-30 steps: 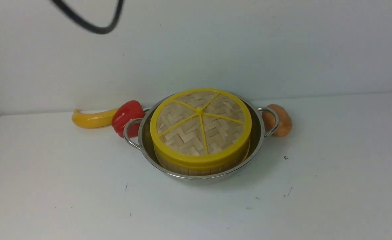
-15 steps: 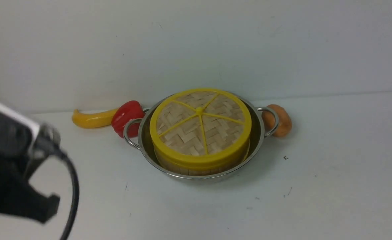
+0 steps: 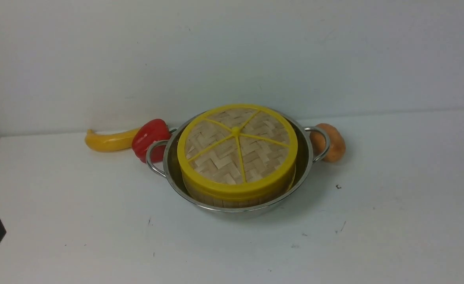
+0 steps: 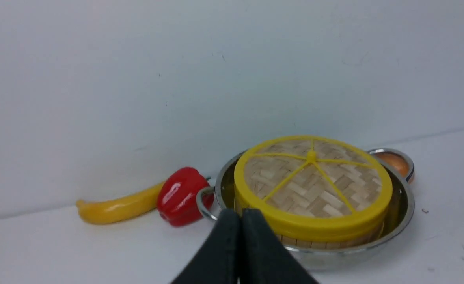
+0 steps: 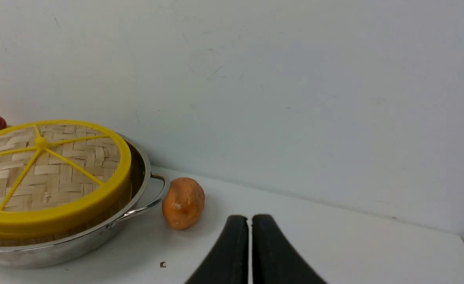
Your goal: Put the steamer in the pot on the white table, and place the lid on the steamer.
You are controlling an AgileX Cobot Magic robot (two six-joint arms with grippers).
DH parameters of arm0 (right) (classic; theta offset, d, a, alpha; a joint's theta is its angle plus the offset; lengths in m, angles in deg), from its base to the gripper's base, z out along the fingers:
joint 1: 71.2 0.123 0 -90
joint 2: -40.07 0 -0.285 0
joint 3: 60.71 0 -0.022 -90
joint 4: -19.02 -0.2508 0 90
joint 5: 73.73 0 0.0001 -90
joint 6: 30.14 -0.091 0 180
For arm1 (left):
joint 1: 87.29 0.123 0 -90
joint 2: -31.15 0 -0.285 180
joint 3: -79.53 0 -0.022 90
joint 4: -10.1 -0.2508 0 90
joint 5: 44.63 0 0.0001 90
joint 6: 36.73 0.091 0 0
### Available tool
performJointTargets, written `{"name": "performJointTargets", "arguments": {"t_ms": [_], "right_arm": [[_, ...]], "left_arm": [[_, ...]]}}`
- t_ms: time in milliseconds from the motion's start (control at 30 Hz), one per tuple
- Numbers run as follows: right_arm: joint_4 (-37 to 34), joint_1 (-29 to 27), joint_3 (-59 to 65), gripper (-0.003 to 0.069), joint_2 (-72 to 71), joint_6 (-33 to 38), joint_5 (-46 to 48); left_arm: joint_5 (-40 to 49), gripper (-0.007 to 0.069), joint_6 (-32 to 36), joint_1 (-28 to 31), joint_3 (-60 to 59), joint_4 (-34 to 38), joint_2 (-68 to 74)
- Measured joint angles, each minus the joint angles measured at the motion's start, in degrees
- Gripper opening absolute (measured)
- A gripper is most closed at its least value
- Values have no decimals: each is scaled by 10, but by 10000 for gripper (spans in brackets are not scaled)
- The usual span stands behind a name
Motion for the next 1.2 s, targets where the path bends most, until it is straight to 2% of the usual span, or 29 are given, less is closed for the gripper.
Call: {"name": "performJointTargets", "arguments": {"t_ms": [167, 400, 500, 800, 1200], "right_arm": [[-2, 0, 0, 67, 0, 0, -1], [-1, 0, 0, 108, 0, 0, -1], [-1, 0, 0, 127, 0, 0, -1], [-1, 0, 1, 171, 0, 0, -1], [-1, 0, 1, 220, -1, 0, -1]], "left_arm": [[70, 0, 4, 0, 0, -11, 0], [104, 8, 9, 0, -2, -87, -1], [105, 10, 12, 11, -24, -118, -23], [52, 20, 13, 105, -161, -184, -121], [52, 31, 13, 119, -246, -192, -124]]}}
